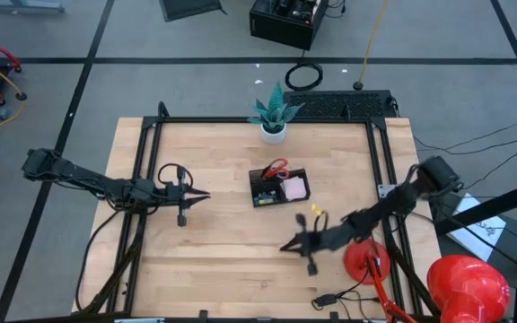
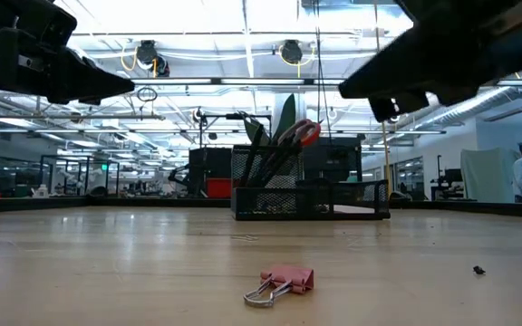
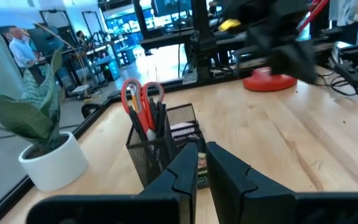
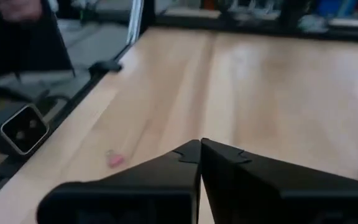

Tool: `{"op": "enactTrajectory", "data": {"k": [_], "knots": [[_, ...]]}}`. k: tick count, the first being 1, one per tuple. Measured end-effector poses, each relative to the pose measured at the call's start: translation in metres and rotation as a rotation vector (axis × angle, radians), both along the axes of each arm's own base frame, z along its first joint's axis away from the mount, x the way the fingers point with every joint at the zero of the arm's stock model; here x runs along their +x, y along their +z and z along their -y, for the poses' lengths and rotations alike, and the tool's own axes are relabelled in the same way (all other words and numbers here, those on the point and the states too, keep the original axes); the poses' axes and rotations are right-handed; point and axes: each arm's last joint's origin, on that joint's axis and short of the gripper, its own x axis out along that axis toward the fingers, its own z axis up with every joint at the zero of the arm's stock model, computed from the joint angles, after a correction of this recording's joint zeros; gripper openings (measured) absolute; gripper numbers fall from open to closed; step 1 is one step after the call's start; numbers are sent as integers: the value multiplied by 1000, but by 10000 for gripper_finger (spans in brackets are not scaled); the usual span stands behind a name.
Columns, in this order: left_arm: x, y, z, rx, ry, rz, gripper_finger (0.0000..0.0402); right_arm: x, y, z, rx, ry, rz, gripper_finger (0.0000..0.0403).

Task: Pick and place office supplies into organizer
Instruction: Put the pink binder clip into the black desk organizer

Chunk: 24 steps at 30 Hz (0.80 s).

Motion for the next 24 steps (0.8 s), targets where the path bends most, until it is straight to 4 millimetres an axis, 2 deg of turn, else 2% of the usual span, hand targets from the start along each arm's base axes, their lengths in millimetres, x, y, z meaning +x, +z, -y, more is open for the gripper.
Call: {"op": "enactTrajectory", "data": {"k": [3, 6, 13, 16, 20, 24], "knots": [[0, 0, 1, 18, -28, -4, 42, -15, -3, 26, 32, -51, 27, 2], [0, -1, 4, 18, -86, -10, 42, -27, -8, 42, 19, -87, -11, 1], [-2, -2, 17, 7, -185, -33, 42, -40, -17, 54, 34, -65, -39, 1], [3, 4, 29, -37, -244, -55, 42, -42, -19, 55, 31, -63, -41, 1], [19, 9, 54, -83, -312, -135, 42, -43, -21, 59, 26, -54, -47, 0], [50, 17, 84, -60, -324, -208, 42, -41, -21, 64, 42, -23, -55, 0]]}}
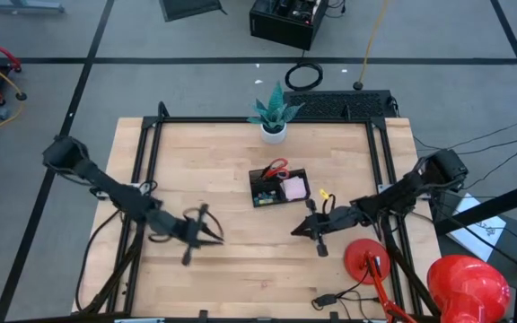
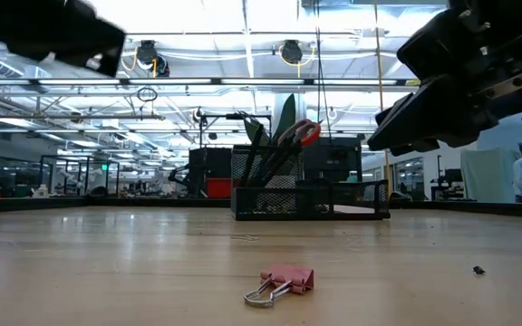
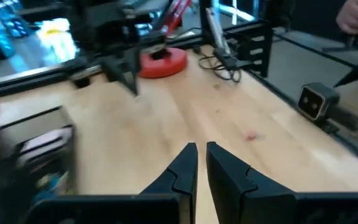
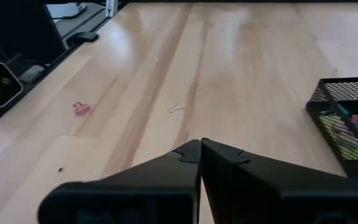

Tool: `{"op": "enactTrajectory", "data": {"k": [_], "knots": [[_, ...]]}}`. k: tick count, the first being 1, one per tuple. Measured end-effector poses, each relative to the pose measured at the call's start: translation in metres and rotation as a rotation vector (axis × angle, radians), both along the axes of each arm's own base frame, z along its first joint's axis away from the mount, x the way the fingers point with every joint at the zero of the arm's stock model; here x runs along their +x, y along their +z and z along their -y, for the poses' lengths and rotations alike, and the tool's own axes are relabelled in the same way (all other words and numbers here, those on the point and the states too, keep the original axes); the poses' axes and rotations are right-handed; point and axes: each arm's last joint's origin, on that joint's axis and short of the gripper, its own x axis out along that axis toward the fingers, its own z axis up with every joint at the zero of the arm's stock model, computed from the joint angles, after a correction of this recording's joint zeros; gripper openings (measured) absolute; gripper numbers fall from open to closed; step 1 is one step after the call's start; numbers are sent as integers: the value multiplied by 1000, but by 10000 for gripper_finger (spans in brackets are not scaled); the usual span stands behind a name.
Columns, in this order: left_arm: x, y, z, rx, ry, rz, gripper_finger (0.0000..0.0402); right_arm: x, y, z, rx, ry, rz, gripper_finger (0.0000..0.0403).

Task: Pick and place office supplies into organizer
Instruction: Put the pink binder clip into the black desk organizer

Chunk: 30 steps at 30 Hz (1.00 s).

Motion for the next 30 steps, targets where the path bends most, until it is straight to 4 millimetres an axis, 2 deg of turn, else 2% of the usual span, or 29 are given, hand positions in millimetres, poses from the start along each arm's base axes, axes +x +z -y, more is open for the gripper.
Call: {"op": "enactTrajectory", "data": {"k": [6, 10, 13, 18, 24, 27, 30], "knots": [[53, 8, 43, -37, -141, -63, 42, 2, 2, 4, -8, 5, 27, 0], [82, -1, 59, -96, -89, -121, 42, 3, 5, 4, -4, 31, 52, 0], [102, -16, 70, -177, -14, -172, 42, 3, 5, 3, -6, 33, 61, 0], [123, -49, 92, -255, -9, -321, 42, 3, 6, 3, 0, 35, 65, 0], [142, -52, 124, -295, -200, -371, 42, 3, 6, 0, 7, 44, 68, 0], [147, -57, 130, -251, -184, -417, 42, 3, 8, 0, 4, 44, 90, 0], [152, -67, 125, -243, -162, -449, 42, 5, 9, 3, 5, 32, 103, 0]]}}
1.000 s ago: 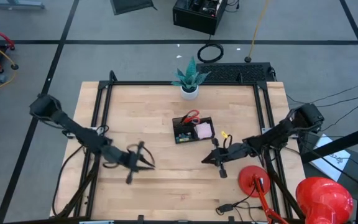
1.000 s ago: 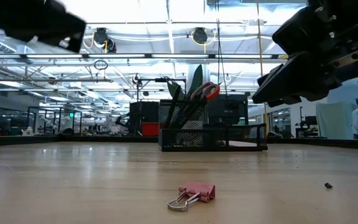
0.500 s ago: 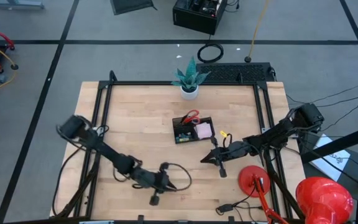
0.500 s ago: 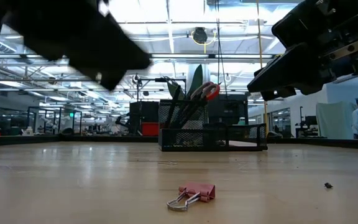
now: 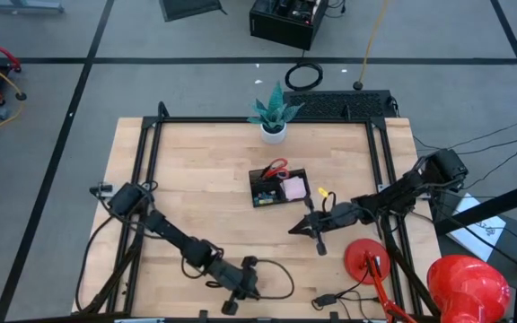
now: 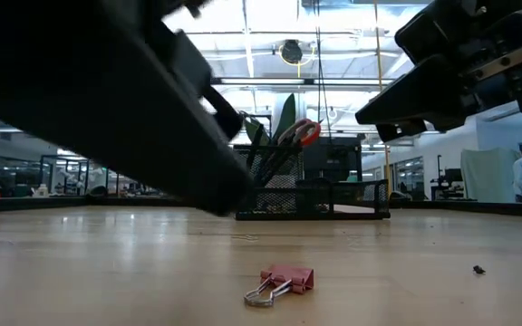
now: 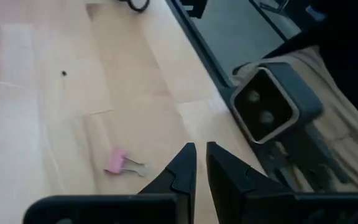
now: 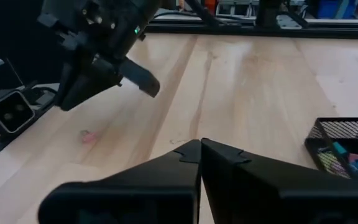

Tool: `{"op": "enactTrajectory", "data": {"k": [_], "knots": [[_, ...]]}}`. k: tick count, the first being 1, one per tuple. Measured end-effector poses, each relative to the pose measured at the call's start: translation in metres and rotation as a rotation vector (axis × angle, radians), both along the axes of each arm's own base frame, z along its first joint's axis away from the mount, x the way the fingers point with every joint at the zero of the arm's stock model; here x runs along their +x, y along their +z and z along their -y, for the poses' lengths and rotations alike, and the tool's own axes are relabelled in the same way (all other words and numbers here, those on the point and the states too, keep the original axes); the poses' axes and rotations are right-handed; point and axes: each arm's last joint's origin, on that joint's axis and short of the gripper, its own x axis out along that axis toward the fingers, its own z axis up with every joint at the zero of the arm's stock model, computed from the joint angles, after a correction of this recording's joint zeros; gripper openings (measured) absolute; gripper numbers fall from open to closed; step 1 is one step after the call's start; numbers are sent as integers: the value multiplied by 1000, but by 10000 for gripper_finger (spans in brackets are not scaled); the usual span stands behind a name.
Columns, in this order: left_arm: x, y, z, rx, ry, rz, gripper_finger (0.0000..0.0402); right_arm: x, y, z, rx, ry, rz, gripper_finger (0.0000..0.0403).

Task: Pick and place office supplies into organizer
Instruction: Put the pink binder clip into the black desk organizer

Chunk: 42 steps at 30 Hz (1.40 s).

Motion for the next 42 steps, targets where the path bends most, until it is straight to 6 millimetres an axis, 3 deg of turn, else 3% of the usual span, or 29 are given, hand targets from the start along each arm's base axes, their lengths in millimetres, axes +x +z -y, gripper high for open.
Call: {"op": "enactTrajectory", "data": {"k": [16, 21, 26, 32, 37, 42], "knots": [[13, -8, -26, -22, 134, -89, 42, 1, 2, 3, 7, -17, 18, 0], [14, -1, -18, -50, 151, -11, 42, 2, 4, 2, 16, -13, 39, 0], [25, 17, 3, -59, 119, 44, 42, 2, 4, 2, 24, 13, 37, 0], [40, -9, 24, 44, 76, -85, 42, 1, 3, 1, 34, 36, 27, 0], [48, -16, 18, 79, 157, -167, 42, 1, 3, 0, 35, 42, 26, 0], [43, -20, 14, 136, 185, -254, 42, 1, 3, 0, 36, 59, 25, 0]]}}
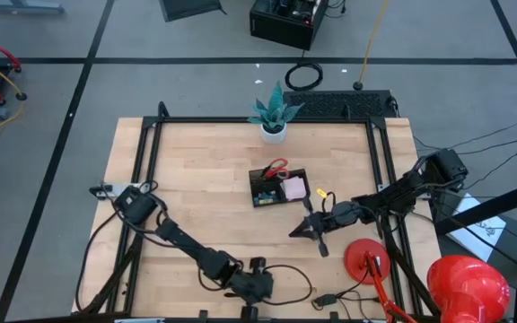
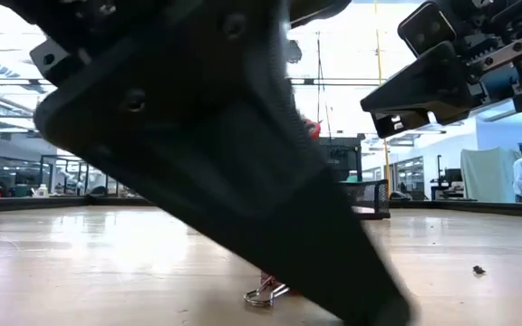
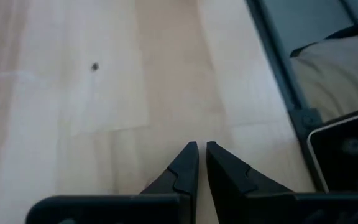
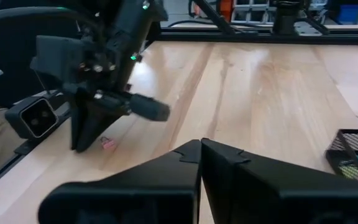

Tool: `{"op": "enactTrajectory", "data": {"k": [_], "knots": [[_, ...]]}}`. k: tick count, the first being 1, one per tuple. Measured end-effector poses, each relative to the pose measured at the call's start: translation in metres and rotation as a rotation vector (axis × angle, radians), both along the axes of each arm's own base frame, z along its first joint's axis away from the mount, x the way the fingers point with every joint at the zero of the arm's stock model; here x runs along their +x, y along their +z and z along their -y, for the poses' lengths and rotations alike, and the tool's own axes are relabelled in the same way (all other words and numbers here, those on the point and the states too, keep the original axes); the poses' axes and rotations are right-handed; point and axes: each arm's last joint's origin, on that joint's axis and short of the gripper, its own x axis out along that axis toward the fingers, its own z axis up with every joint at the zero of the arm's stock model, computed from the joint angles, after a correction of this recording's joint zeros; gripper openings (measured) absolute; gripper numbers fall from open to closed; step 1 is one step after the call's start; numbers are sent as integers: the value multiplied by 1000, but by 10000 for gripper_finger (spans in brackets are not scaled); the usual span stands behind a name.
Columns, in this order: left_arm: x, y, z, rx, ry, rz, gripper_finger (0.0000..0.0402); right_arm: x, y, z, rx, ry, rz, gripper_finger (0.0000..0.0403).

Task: Pick and place office supplies into organizer
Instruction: Put the pink binder clip into the black desk organizer

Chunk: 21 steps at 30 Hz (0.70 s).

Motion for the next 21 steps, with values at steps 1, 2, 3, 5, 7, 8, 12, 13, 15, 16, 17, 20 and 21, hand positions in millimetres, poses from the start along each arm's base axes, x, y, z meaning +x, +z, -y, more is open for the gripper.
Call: {"op": "enactTrajectory", "data": {"k": [1, 2, 3, 5, 7, 8, 12, 13, 15, 16, 17, 20, 21], "knots": [[-2, -1, 0, 13, 4, -19, 42, 0, 0, 0, 1, 4, 0, 0], [-4, -3, 0, 27, 7, -39, 42, 0, 0, 0, 0, 4, 0, 0], [-5, -4, -1, 40, 13, -58, 42, 0, 0, 0, -1, 4, 0, 0], [-8, -5, -3, 50, 24, -84, 42, 0, 0, 0, -1, 4, 0, 0], [-9, -5, -4, 62, 25, -101, 42, 0, 0, 0, 0, 3, 0, 0], [-10, -4, -4, 69, 24, -109, 42, 0, 0, 0, 2, 3, -1, 0], [-15, 1, -8, 114, 7, -146, 42, 0, 0, 0, 15, -2, -7, 0], [-17, 3, -10, 134, 14, -158, 42, 0, 0, 0, 17, -2, -10, 0], [-20, 7, -13, 178, 31, -172, 42, 0, -1, 0, 22, -4, -14, 0], [-22, 10, -14, 195, 38, -171, 42, 0, -1, 0, 25, -5, -15, 0], [-23, 11, -15, 213, 39, -173, 42, 0, -1, 0, 28, -6, -17, 0], [-23, 16, -18, 239, 44, -158, 42, 0, -1, 0, 29, -7, -21, 0], [-23, 17, -18, 245, 49, -154, 42, 0, -1, 0, 29, -7, -23, 0]]}}
